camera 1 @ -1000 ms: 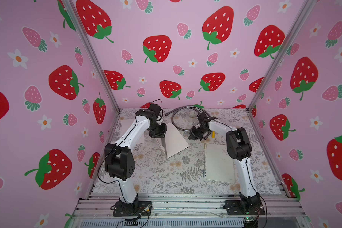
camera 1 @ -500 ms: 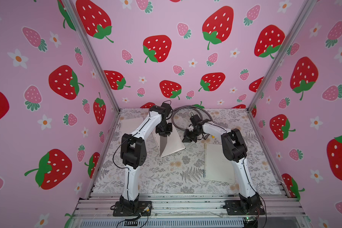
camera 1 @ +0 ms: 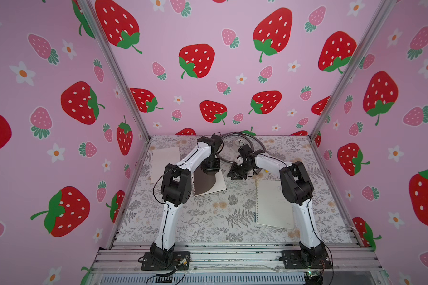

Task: Tear off pages from different notebooks
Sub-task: Close the notebook at the center of the board, then move the notebook to the center of the board.

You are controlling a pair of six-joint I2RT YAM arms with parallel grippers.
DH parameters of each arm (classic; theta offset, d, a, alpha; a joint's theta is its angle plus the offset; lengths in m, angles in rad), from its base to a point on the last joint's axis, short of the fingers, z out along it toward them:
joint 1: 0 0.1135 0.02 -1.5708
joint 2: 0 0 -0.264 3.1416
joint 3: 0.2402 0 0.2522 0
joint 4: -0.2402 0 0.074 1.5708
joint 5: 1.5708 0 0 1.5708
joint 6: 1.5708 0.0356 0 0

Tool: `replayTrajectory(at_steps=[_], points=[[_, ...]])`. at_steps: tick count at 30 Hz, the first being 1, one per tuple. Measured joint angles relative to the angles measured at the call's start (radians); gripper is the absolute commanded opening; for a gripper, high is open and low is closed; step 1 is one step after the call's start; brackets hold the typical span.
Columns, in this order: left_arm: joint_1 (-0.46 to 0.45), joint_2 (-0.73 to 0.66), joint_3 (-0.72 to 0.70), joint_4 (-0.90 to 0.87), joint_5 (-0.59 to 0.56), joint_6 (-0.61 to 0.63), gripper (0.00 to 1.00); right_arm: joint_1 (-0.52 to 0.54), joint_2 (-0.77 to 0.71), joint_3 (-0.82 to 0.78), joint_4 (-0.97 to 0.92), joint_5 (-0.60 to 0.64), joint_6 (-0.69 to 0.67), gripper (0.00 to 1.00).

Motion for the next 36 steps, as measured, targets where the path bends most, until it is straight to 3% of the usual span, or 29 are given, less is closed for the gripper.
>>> replayTrajectory(at_steps=[7, 11, 16, 21, 25, 30, 36], points=[[0.023, 0.147, 0.156, -0.006, -0.003, 0.002, 0.85, -0.013, -0.077, -0.033, -0.033, 0.1, -0.041, 0.37], [0.028, 0.135, 0.156, -0.011, 0.01, -0.011, 0.9, -0.012, -0.106, -0.058, -0.031, 0.132, -0.056, 0.37], [0.022, 0.003, 0.134, 0.027, 0.004, -0.02, 0.92, -0.011, -0.201, -0.161, 0.017, 0.22, -0.063, 0.43], [0.002, -0.224, 0.092, 0.128, -0.108, -0.013, 0.96, -0.011, -0.316, -0.23, 0.062, 0.357, -0.063, 0.51], [-0.001, -0.3, 0.077, 0.166, -0.169, -0.011, 0.93, -0.027, -0.389, -0.281, 0.082, 0.452, -0.038, 0.51], [0.004, -0.347, -0.148, 0.245, -0.139, -0.027, 0.93, -0.117, -0.482, -0.422, 0.047, 0.584, 0.098, 0.51], [-0.001, -0.46, -0.499, 0.334, -0.088, -0.064, 0.92, -0.36, -0.642, -0.701, -0.023, 0.653, 0.328, 0.51]])
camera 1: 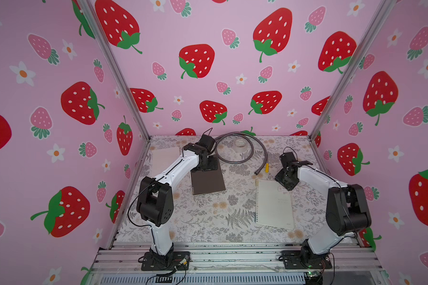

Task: Tear off pages from different notebooks
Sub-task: Move the notebook to the center of the board.

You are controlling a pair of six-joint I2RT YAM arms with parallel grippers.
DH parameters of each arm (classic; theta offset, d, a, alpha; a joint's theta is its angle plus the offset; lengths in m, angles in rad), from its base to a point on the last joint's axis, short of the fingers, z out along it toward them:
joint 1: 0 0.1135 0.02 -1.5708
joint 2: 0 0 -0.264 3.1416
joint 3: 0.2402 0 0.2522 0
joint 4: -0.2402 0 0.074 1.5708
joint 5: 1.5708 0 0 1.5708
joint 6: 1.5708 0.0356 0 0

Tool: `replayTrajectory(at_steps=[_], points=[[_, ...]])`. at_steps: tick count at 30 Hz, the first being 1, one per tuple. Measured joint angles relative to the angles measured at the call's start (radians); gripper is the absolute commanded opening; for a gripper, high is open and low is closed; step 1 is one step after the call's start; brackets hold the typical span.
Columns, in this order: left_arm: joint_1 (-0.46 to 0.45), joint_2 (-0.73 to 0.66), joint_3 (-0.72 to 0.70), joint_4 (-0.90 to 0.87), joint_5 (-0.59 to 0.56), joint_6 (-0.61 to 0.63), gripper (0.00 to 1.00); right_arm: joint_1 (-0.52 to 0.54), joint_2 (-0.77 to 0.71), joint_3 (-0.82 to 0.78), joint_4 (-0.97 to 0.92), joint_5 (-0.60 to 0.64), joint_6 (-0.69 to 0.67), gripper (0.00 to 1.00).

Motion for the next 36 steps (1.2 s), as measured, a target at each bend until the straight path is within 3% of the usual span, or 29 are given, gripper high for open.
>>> replayTrajectory(at_steps=[5, 15, 24, 30, 36], points=[[0.002, -0.102, -0.074, 0.05, 0.013, -0.017, 0.92, -0.106, -0.061, -0.133, -0.01, -0.027, 0.066, 0.5], [0.002, -0.113, -0.074, 0.124, 0.118, 0.024, 0.92, -0.029, 0.021, -0.114, 0.066, -0.239, -0.043, 0.46], [0.0, -0.058, -0.091, 0.143, 0.298, 0.106, 0.9, 0.204, 0.267, 0.185, 0.083, -0.394, -0.136, 0.45], [0.0, 0.02, -0.136, 0.134, 0.401, 0.135, 0.84, 0.223, 0.415, 0.382, 0.085, -0.444, -0.195, 0.45], [-0.007, 0.082, -0.172, 0.148, 0.514, 0.14, 0.78, 0.224, 0.415, 0.381, 0.079, -0.485, -0.272, 0.46]])
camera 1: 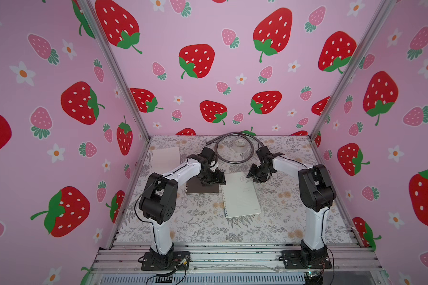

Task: Tear off pages from different notebooks
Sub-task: Move the notebook to the center of the board, then open the notebook at the center of the board.

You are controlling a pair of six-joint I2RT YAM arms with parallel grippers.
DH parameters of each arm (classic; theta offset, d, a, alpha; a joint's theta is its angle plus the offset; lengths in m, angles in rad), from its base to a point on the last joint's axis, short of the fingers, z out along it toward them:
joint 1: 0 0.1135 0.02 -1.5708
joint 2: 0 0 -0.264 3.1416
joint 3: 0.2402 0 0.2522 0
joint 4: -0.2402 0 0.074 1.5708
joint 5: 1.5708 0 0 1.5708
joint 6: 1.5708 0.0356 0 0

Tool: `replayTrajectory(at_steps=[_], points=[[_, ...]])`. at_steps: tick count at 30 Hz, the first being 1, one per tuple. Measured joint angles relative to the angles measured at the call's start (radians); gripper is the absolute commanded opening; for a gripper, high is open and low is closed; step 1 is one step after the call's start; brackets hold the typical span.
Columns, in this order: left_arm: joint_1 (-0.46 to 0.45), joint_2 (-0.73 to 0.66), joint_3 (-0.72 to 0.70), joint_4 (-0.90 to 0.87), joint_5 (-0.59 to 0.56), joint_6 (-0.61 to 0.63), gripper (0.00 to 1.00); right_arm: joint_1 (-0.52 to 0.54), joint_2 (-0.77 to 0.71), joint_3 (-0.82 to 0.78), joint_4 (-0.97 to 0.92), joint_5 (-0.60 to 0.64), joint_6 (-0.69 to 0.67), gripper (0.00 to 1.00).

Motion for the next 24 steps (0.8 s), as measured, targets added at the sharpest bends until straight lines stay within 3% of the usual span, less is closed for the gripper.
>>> replayTrajectory(at_steps=[10, 18, 24], points=[[-0.034, 0.094, 0.047, -0.024, 0.018, 0.013, 0.66, 0.021, -0.13, -0.195, 0.032, -0.071, -0.055, 0.46], [-0.061, 0.159, 0.097, -0.074, 0.015, 0.04, 0.57, 0.048, -0.135, -0.178, 0.036, -0.071, -0.079, 0.46], [-0.066, 0.178, 0.106, -0.095, 0.019, 0.045, 0.56, 0.053, -0.157, -0.13, 0.033, -0.072, -0.096, 0.46]])
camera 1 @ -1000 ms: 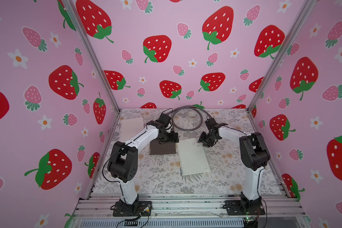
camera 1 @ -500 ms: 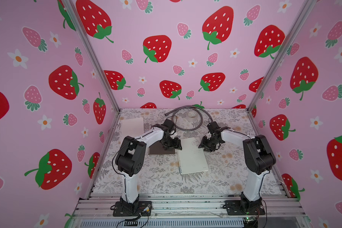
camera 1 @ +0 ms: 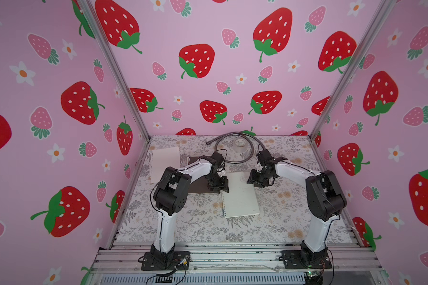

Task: Tear off pages from different notebooks
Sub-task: Open the notebook at the center of the board.

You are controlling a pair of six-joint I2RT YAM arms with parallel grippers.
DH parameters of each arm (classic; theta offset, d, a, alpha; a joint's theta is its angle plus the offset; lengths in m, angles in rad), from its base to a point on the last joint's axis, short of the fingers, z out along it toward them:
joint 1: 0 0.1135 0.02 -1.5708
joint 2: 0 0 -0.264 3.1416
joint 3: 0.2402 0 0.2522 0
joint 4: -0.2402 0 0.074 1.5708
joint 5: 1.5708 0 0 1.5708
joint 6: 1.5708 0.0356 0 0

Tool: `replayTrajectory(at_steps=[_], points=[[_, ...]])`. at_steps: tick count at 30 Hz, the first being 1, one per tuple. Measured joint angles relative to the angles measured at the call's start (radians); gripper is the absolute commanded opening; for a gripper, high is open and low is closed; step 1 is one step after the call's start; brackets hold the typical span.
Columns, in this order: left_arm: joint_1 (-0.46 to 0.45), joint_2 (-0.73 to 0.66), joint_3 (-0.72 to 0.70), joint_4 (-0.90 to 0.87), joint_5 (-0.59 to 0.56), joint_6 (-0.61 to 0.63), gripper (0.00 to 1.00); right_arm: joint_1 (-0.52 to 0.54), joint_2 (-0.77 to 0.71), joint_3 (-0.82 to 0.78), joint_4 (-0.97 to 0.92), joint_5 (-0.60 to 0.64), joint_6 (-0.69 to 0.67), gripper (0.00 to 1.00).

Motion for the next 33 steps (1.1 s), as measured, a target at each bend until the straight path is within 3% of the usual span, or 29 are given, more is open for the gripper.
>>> replayTrajectory(at_steps=[10, 17, 23, 28, 33], points=[[0.001, 0.0, 0.0, -0.009, -0.003, 0.002, 0.56, 0.017, -0.026, 0.005, 0.005, -0.065, -0.023, 0.43], [0.006, -0.001, 0.0, -0.015, -0.006, 0.002, 0.56, 0.024, -0.026, 0.003, 0.081, -0.233, -0.059, 0.32], [0.006, -0.001, 0.0, -0.008, -0.001, 0.004, 0.56, 0.048, -0.018, 0.004, 0.154, -0.367, -0.072, 0.3], [0.006, -0.007, -0.006, -0.004, -0.003, 0.004, 0.56, 0.042, 0.006, 0.004, 0.161, -0.364, -0.089, 0.11], [0.012, -0.066, -0.046, 0.016, -0.005, 0.005, 0.61, 0.044, 0.009, 0.004, 0.154, -0.337, -0.094, 0.07]])
